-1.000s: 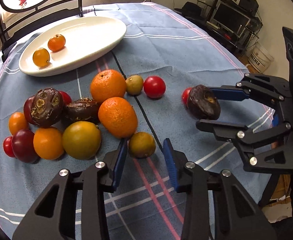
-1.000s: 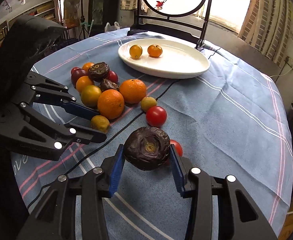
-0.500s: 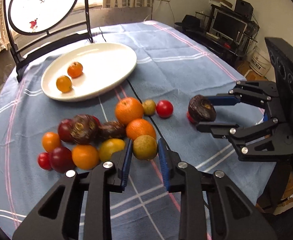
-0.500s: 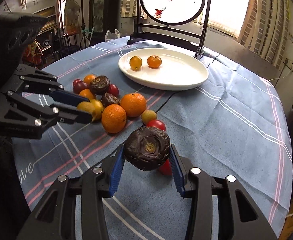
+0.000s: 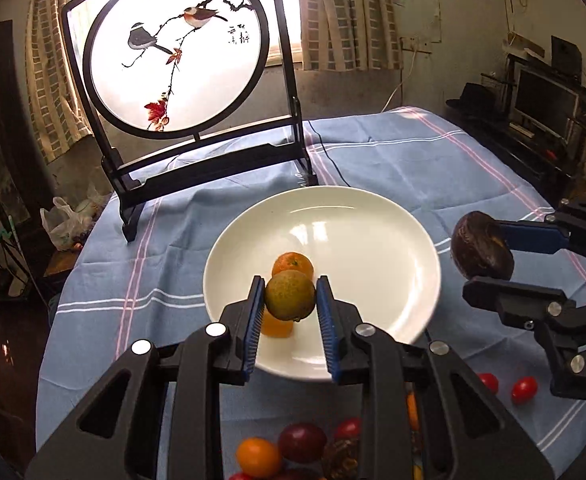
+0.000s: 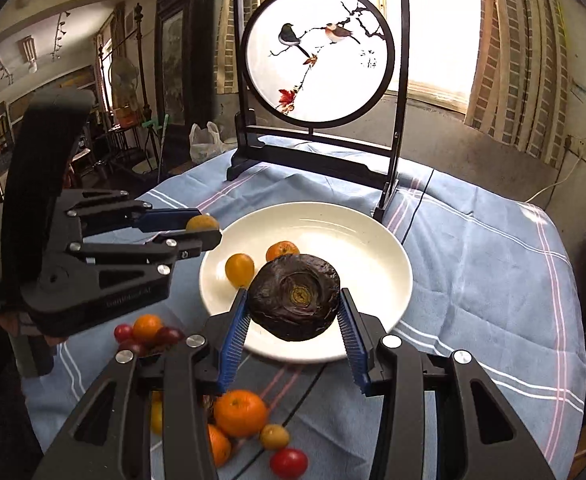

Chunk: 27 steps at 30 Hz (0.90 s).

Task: Organize fruits
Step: 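Carry both fruits onto the white plate and open both tools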

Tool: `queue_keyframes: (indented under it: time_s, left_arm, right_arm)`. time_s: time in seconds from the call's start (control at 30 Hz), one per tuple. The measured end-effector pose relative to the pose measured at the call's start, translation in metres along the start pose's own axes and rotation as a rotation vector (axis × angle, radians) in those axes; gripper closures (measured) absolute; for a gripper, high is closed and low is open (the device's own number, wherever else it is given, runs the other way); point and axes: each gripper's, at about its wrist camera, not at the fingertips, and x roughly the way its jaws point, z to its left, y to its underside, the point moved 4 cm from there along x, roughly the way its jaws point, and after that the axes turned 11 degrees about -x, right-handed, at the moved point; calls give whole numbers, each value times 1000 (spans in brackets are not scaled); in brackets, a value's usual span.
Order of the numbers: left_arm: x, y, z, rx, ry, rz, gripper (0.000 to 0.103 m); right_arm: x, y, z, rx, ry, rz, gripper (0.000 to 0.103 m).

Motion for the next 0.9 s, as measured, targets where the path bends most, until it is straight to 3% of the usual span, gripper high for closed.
queue_keyframes:
  time_s: [0.5,0.9]
  left_arm:
    - [63,-3,13,-28,-42,57,77]
    - [81,-1,14,-23,-69,83,77]
  right_arm:
    - [70,-15,-11,28,-5,82,58]
    - [94,-16,-22,47,4,123,58]
